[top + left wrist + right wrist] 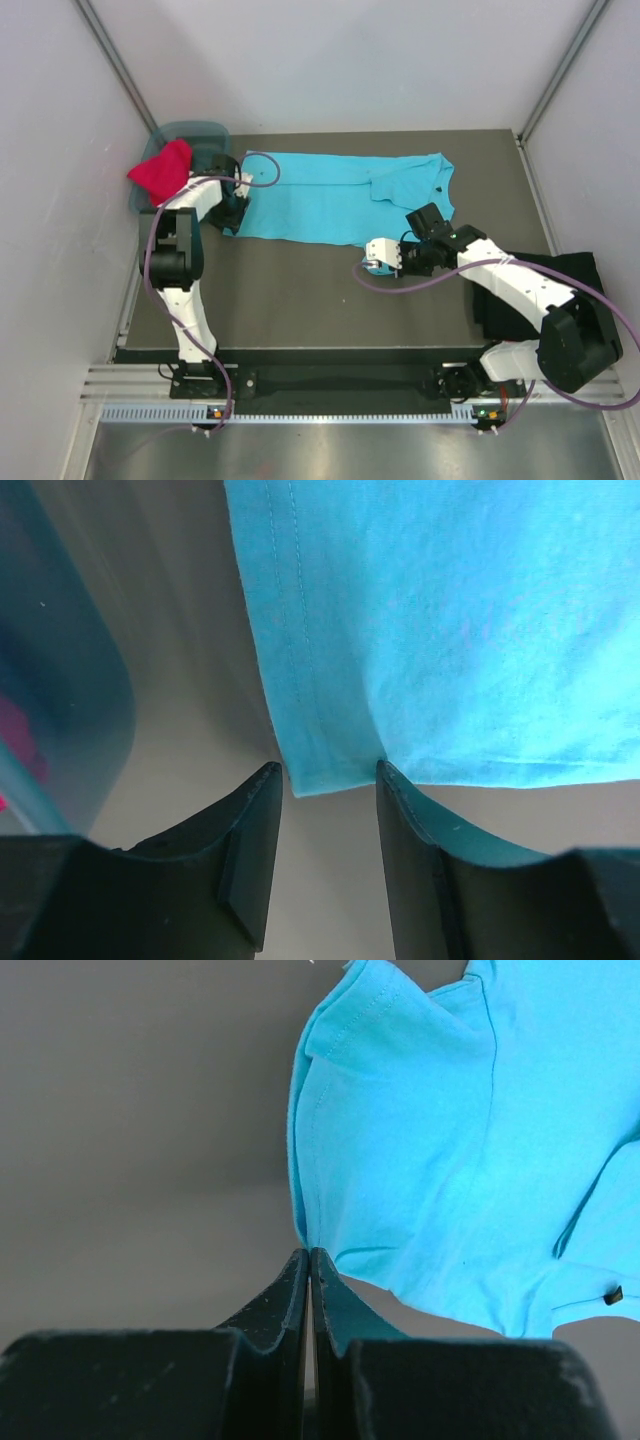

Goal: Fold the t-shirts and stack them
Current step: Fold the tshirt

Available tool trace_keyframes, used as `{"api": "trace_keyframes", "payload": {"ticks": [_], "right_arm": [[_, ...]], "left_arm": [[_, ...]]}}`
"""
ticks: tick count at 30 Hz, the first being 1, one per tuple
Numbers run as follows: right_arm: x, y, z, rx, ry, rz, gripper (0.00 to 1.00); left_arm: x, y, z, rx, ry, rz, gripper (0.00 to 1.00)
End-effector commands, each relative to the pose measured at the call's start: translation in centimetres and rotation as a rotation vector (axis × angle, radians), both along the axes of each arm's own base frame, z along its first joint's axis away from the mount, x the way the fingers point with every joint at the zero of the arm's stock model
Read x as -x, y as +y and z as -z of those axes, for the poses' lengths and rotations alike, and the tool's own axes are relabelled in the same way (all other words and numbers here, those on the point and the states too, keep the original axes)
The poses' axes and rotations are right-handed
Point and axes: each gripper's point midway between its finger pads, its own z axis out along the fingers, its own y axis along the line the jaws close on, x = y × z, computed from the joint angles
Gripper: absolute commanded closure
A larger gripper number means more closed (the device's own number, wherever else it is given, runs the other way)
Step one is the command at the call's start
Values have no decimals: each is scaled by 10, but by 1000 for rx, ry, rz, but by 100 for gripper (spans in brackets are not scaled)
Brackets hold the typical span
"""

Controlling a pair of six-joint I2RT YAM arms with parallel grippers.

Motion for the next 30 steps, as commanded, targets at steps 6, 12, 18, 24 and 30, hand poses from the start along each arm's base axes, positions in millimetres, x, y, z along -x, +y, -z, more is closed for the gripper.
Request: {"api": "trace_keyframes", "payload": {"ticks": [6,12,18,24,30], "right_arm": [[6,0,-2,-22,0,13,100],[2,0,-3,-22,-2,21,100],[-3,2,-3,-21,0,21,100],[-10,5,-5,-28,1,35,100],[-46,-3,-24,-100,-27,195,100]], "left_arm": [[-17,6,-2,-32,-29,4,63],[-9,6,5,-27,11,0,69],[1,8,12,-23,46,-23,63],[10,6,25,-11,100,-23,76],[12,5,28,3,116,-16,96]]}}
